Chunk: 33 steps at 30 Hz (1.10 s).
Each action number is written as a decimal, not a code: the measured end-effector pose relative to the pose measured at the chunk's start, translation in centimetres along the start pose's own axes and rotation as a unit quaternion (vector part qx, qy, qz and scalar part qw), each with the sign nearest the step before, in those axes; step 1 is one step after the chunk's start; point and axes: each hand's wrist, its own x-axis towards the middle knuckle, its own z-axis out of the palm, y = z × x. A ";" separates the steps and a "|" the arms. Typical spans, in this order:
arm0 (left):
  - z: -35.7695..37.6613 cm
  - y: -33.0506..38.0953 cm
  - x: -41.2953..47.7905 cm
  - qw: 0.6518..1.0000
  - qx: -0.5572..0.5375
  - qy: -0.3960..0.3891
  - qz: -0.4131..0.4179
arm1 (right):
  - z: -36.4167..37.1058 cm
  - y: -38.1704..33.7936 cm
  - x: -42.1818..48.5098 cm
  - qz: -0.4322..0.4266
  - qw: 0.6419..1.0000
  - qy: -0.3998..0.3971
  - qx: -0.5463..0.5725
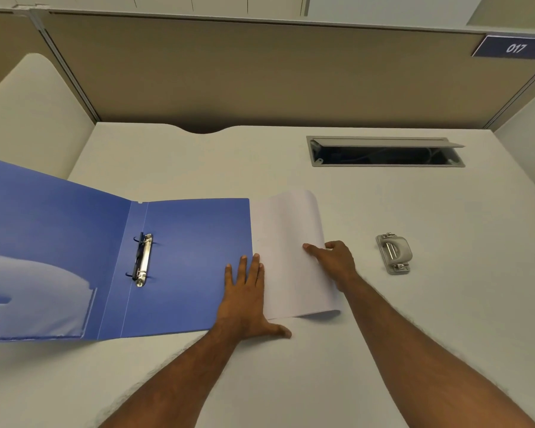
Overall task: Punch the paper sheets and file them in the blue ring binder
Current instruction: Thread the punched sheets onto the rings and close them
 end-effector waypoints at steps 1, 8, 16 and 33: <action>0.1 0.3 0.1 1.000 0.002 0.001 -0.006 | 0.0 0.0 -0.1 0.000 1.000 0.007 -0.010; 0.4 0.6 0.3 0.999 -0.010 0.034 -0.022 | -0.3 0.2 -0.9 0.001 1.000 -0.011 0.002; 0.2 0.8 0.6 0.999 0.023 0.039 -0.008 | -1.4 0.8 -1.0 -0.001 0.999 -0.036 -0.013; 1.7 1.2 0.4 0.957 0.011 0.195 0.217 | -0.3 1.0 -1.3 -0.011 0.995 0.018 -0.096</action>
